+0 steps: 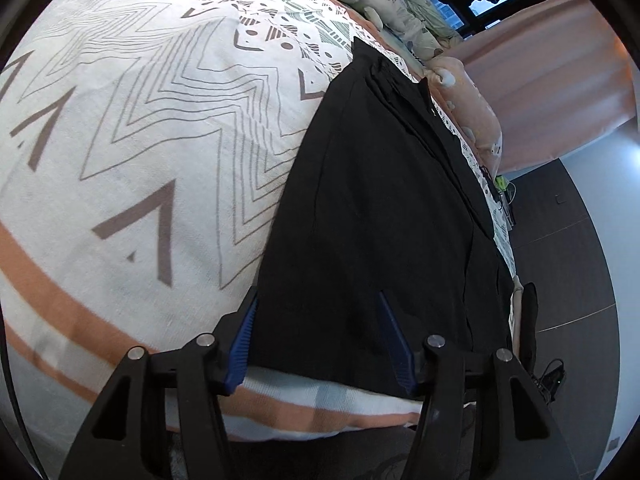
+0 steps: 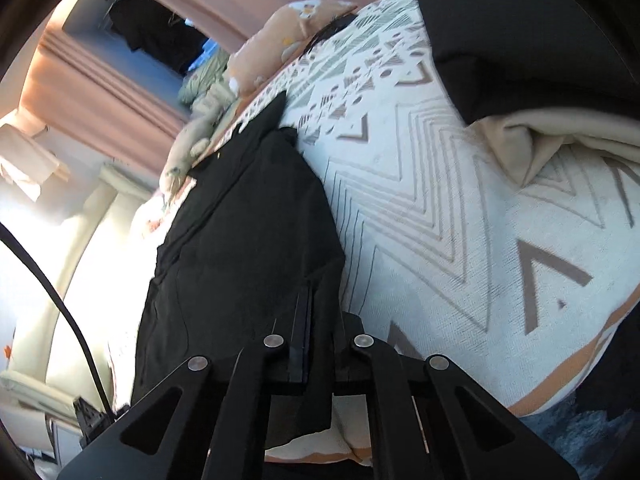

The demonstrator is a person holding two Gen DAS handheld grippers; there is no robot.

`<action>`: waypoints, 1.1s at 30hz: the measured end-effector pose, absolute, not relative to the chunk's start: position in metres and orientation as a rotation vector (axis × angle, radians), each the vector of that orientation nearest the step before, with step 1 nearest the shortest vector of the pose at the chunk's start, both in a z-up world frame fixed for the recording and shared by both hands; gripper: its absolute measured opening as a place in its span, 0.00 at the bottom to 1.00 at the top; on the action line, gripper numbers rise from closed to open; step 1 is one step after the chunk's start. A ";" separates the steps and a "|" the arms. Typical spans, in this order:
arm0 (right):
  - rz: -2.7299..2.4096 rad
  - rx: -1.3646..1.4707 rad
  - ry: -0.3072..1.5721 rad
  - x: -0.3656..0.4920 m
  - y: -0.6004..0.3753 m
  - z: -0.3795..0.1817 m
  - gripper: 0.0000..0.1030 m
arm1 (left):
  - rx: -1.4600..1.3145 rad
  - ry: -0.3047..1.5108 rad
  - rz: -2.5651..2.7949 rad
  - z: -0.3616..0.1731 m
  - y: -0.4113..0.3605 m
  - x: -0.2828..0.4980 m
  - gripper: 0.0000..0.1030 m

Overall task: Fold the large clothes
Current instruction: 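Lower both tools onto the jacket hem and close them on it, then lift the hem with both tools and fold it toward the collar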

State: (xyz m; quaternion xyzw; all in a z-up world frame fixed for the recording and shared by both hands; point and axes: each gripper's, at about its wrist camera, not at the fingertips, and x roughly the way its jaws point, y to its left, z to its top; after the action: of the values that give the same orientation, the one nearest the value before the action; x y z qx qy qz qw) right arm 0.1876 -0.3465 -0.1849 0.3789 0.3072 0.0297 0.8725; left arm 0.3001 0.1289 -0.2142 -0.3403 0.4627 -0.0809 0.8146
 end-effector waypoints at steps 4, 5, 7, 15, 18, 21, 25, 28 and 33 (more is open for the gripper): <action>0.096 0.823 0.683 0.191 -0.343 -0.193 0.06 | -0.680 0.991 -0.154 -0.215 0.122 0.309 0.32; 0.107 0.845 0.690 0.191 -0.344 -0.196 0.07 | -0.685 0.991 -0.156 -0.216 0.122 0.309 0.28; 0.131 0.882 0.684 0.192 -0.345 -0.197 0.25 | -0.681 0.992 -0.157 -0.217 0.121 0.308 0.21; 0.130 0.908 0.667 0.211 -0.337 -0.197 0.48 | -0.637 0.908 -0.082 -0.200 0.123 0.300 0.14; 0.075 0.843 0.702 0.210 -0.332 -0.195 0.10 | -0.623 0.889 -0.082 -0.190 0.123 0.298 0.06; 0.085 0.834 0.655 0.195 -0.330 -0.181 0.00 | -0.626 0.864 -0.092 -0.178 0.123 0.294 0.05; 0.105 0.794 0.593 0.177 -0.323 -0.154 0.00 | -0.641 0.822 -0.114 -0.159 0.121 0.287 0.05; 0.134 0.771 0.547 0.163 -0.318 -0.134 0.00 | -0.637 0.776 -0.131 -0.139 0.119 0.271 0.04; 0.176 0.729 0.487 0.130 -0.315 -0.108 0.00 | -0.639 0.712 -0.160 -0.111 0.121 0.240 0.04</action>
State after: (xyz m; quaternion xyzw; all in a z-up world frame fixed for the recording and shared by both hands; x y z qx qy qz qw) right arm 0.1296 -0.3150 -0.1079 0.3523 0.2355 0.0850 0.9018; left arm 0.2402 0.1214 -0.1107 -0.3072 0.3424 -0.0768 0.8846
